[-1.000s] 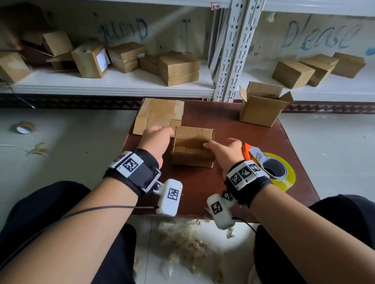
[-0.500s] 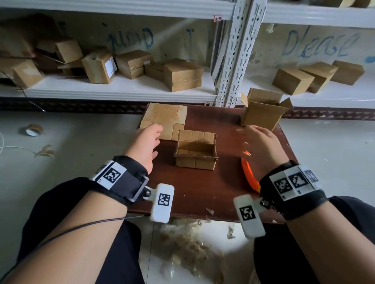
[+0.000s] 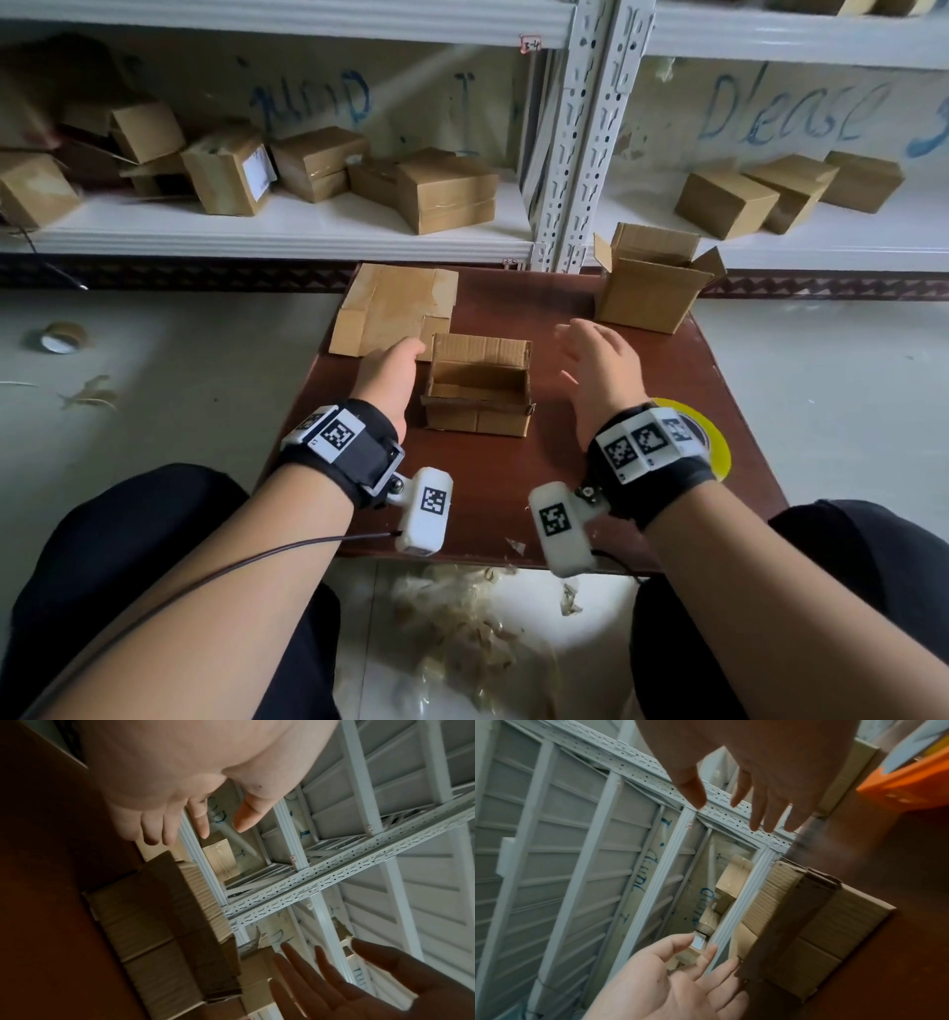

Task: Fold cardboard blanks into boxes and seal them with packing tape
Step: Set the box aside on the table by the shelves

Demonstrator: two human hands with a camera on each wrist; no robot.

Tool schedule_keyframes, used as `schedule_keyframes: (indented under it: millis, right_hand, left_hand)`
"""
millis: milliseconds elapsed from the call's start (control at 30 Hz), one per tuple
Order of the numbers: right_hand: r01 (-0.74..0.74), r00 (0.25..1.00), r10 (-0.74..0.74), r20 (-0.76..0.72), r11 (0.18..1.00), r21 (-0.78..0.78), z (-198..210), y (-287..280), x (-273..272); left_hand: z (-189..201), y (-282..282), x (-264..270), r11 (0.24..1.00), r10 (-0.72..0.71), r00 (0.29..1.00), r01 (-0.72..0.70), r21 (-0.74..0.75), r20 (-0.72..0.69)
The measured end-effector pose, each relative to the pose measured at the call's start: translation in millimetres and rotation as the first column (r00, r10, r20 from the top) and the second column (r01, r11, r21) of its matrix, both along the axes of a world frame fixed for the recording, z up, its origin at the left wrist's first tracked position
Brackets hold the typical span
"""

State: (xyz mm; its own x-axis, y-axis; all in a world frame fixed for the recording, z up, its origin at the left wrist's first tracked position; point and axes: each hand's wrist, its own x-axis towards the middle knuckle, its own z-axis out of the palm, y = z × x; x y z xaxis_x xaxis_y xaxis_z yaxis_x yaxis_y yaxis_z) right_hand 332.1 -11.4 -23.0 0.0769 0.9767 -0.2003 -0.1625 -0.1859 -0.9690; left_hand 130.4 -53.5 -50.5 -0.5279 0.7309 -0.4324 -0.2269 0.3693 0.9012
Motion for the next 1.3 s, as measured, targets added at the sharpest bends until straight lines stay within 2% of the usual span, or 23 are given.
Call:
schedule_keyframes:
  millis: [67, 200, 333, 400, 467, 600, 667, 833, 900, 1000, 1067, 1133, 1200, 1300]
  right_hand:
    - [0.015, 0.998, -0.015, -0.058, 1.0, -0.001, -11, 5, -3]
    - [-0.129, 0.991, 0.134, 0.017, 0.976, -0.174, -40, 11, -12]
    - [-0.21, 0.978, 0.205, -0.049, 0.933, -0.292, -72, 16, -20]
    - [-0.242, 0.966, 0.259, 0.017, 0.92, -0.307, -74, 16, -25]
    - [-0.266, 0.959, 0.283, 0.019, 0.92, -0.288, -66, 14, -28]
    - [-0.268, 0.963, 0.27, -0.023, 0.938, -0.219, -26, 13, -25]
    - [-0.249, 0.968, 0.245, -0.045, 0.952, -0.176, -6, 19, -16]
    - [-0.215, 0.968, 0.198, -0.153, 0.97, -0.109, 47, 35, 26]
    - [-0.211, 0.965, 0.187, -0.182, 0.969, -0.126, 60, 46, 50]
    - [-0.125, 0.979, 0.1, -0.176, 0.982, -0.138, 58, 76, 83]
    - [-0.068, 0.995, 0.055, -0.085, 0.985, -0.157, 46, 98, 101]
    - [-0.076, 0.996, 0.064, -0.062, 0.972, -0.222, 31, 120, 118]
    - [-0.082, 0.997, 0.078, -0.025, 0.961, -0.265, 14, 138, 127]
    - [-0.104, 0.989, 0.131, 0.064, 0.943, -0.316, -17, 161, 137]
  left_hand:
    - [-11, 5, -3, 0.998, 0.043, 0.999, -0.043, -0.036, 0.007]
    - [-26, 10, -3, 0.991, 0.062, 0.996, -0.055, -0.125, 0.056]
    - [-41, 16, 0, 0.99, 0.026, 0.985, -0.001, -0.143, 0.169]
    - [-49, 21, -3, 0.991, -0.016, 0.972, 0.046, -0.124, 0.234]
    - [-46, 23, -2, 0.992, -0.042, 0.968, 0.07, -0.105, 0.246]
    - [-5, 22, 12, 0.995, -0.104, 0.973, 0.102, 0.017, 0.208]
    - [16, 29, 23, 0.989, -0.133, 0.973, 0.117, 0.094, 0.191]
    - [68, 52, 62, 0.986, -0.126, 0.979, 0.106, 0.132, 0.159]
    - [70, 75, 76, 0.976, -0.172, 0.975, 0.149, 0.158, 0.14]
    - [72, 105, 107, 0.954, -0.264, 0.953, 0.236, 0.185, 0.15]
    - [57, 130, 123, 0.945, -0.313, 0.941, 0.293, 0.147, 0.132]
    - [19, 168, 132, 0.936, -0.343, 0.935, 0.332, 0.118, 0.089]
    - [-5, 192, 138, 0.938, -0.345, 0.931, 0.337, 0.086, 0.122]
    - [-9, 194, 153, 0.937, -0.349, 0.927, 0.348, 0.033, 0.14]
